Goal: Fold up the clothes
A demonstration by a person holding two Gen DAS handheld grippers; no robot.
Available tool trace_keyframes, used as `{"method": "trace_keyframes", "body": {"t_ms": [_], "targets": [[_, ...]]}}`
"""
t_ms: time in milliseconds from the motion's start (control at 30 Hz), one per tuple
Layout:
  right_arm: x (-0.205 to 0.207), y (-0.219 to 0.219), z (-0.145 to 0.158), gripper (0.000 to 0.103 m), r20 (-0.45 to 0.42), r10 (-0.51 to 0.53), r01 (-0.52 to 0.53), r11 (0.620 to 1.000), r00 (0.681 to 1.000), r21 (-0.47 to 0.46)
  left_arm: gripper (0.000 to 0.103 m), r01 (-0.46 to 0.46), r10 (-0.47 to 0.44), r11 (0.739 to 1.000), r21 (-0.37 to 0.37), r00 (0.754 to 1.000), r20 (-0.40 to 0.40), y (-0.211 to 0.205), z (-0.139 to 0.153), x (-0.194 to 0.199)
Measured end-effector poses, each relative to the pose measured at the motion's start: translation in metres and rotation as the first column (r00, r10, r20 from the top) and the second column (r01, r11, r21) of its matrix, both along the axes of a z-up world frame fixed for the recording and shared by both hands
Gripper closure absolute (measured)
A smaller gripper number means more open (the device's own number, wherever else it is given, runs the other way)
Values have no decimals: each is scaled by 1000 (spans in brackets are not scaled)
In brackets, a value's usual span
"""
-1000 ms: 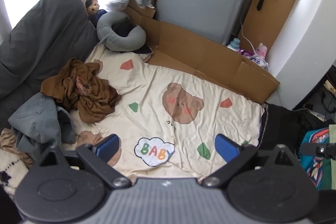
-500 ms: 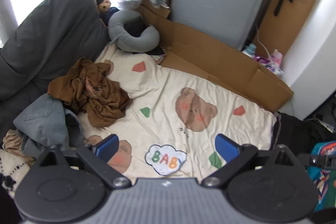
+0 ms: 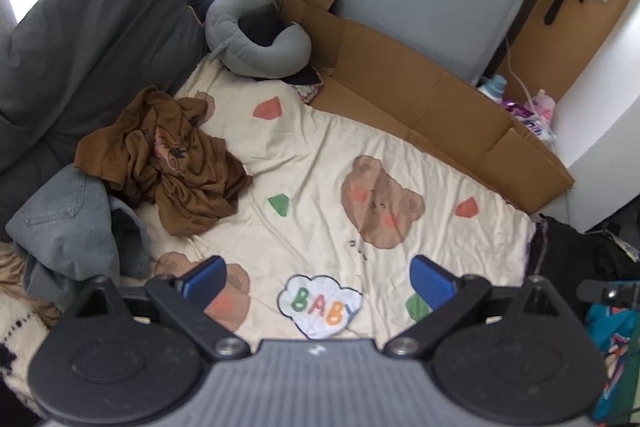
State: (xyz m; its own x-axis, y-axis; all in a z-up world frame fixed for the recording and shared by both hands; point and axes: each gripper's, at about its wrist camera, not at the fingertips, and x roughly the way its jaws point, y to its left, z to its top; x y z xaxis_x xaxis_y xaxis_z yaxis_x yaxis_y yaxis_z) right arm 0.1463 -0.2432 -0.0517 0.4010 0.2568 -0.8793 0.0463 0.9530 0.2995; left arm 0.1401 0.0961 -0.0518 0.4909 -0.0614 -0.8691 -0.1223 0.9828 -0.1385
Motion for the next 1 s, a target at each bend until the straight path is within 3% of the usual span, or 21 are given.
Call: {"method": "trace_keyframes", "body": {"t_ms": [133, 333, 467, 767, 1000], "targets": [[15, 0, -3, 1, 47, -14, 14, 1000, 999, -7, 4, -25, 25, 1000, 4, 1000, 7, 12, -14, 13], [38, 6, -11, 1, 99, 44, -41, 999, 994, -31, 6, -85, 85, 996, 18, 996, 22, 36, -34, 33], [52, 8, -25, 1, 119, 60, -57, 998, 991, -29, 6, -126, 122, 990, 63, 991, 55, 50, -49, 44], [78, 7, -55, 1, 251, 98, -88, 995, 963, -51, 7, -168, 162, 981, 101, 985, 61, 79, -105, 64], [88, 9, -96, 1, 294, 148, -126, 988, 944, -93, 10, -186, 174, 973, 139, 980, 96, 94, -153, 68]]}}
